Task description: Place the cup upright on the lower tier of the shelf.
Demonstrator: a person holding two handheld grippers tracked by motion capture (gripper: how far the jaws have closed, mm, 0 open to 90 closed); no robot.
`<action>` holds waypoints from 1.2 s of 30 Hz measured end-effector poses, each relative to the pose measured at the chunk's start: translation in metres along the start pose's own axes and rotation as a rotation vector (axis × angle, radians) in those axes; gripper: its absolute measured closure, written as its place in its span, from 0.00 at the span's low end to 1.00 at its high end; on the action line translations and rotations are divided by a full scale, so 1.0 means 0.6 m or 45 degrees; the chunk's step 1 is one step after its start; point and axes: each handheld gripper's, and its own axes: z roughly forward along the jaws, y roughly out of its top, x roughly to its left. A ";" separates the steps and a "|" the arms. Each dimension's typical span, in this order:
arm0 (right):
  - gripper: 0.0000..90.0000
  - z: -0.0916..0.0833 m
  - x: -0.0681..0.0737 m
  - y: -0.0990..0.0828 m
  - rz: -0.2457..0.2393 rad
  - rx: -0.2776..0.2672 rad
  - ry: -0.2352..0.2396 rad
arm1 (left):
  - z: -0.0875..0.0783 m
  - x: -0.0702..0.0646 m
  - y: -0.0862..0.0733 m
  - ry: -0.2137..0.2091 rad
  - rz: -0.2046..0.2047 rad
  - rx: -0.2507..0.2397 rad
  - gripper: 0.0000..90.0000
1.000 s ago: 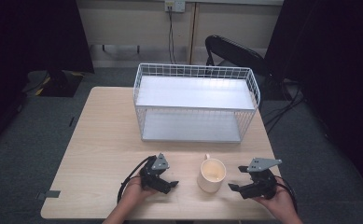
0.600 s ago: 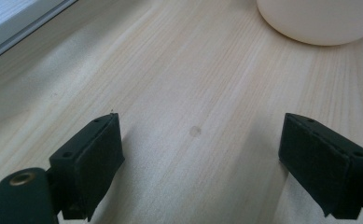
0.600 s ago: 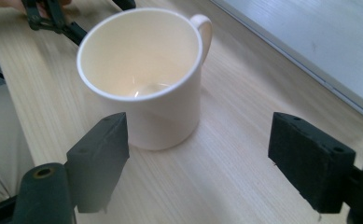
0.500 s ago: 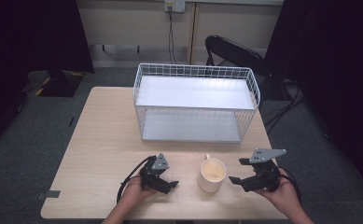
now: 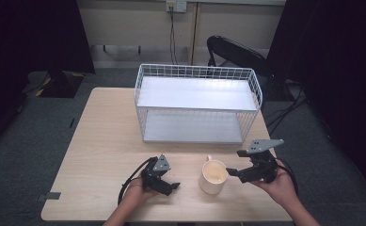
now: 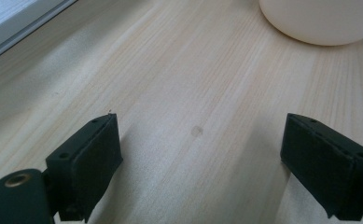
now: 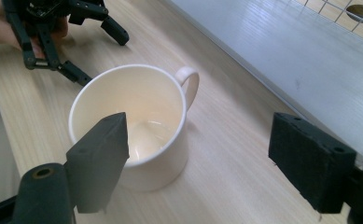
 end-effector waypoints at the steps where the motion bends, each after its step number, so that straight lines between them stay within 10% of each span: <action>1: 0.22 0.007 -0.002 0.005 -0.002 0.003 -0.005 | 0.000 0.000 0.000 0.000 0.000 0.000 0.13; 36: 0.54 0.088 0.001 0.009 0.102 0.052 0.077 | 0.000 0.000 0.000 0.000 -0.005 -0.002 0.13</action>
